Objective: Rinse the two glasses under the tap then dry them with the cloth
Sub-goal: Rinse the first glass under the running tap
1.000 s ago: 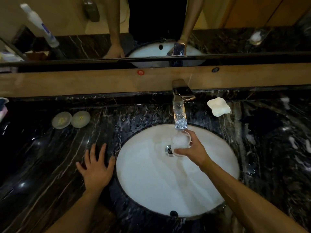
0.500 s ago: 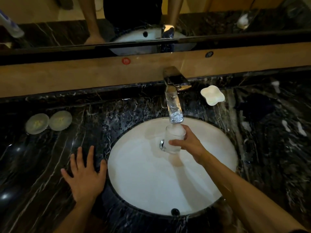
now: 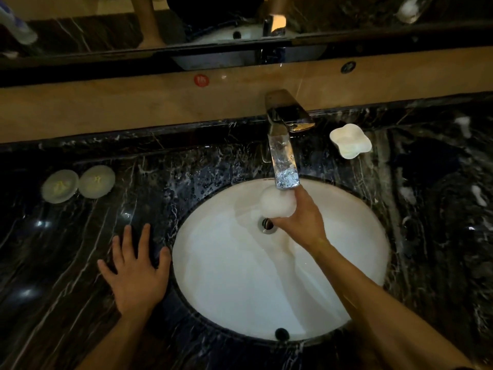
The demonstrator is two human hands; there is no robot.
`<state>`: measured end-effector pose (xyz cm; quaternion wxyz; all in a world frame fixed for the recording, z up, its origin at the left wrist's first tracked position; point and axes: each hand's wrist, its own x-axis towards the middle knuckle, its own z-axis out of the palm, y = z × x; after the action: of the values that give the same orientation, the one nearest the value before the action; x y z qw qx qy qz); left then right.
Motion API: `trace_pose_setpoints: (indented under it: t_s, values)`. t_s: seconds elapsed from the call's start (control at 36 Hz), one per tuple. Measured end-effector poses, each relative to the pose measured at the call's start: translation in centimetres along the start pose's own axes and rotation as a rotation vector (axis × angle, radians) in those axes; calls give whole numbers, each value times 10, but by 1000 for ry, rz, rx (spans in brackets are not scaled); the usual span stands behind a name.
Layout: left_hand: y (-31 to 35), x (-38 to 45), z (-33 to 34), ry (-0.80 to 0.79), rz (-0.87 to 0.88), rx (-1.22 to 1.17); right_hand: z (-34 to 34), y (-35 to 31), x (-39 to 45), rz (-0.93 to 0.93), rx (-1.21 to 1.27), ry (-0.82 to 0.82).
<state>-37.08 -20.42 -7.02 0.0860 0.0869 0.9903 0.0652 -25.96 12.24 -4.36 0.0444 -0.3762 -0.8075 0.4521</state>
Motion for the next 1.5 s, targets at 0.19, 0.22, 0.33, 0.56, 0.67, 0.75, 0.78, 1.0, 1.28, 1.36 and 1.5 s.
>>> trace_pose_setpoints:
  t_s: [0.19,0.22,0.33,0.56,0.67,0.75,0.78,1.0,1.28,1.36,1.5]
  values:
    - [0,0,0,-3,3,4,-29,7,16,213,227,-337]
    - [0,0,0,-4,2,6,-30,9,16,257,297,-384]
    - [0,0,0,1,0,11,-28,16,10,425,453,-542]
    - [0,0,0,-1,3,11,-10,25,-6,808,659,-637]
    - [-1,1,0,5,7,13,-11,20,-9,914,768,-651]
    - [-1,1,1,3,6,6,-11,12,-8,1002,903,-665]
    - [-1,1,1,3,5,11,-12,10,-8,1019,940,-667]
    - [0,0,0,10,2,15,-6,7,-4,656,597,-525]
    - [-1,1,1,2,-6,18,8,-11,2,165,219,-216]
    - [0,1,1,0,-1,18,7,-12,4,96,80,-143]
    - [0,1,-1,5,1,18,-6,-19,3,60,-121,-71]
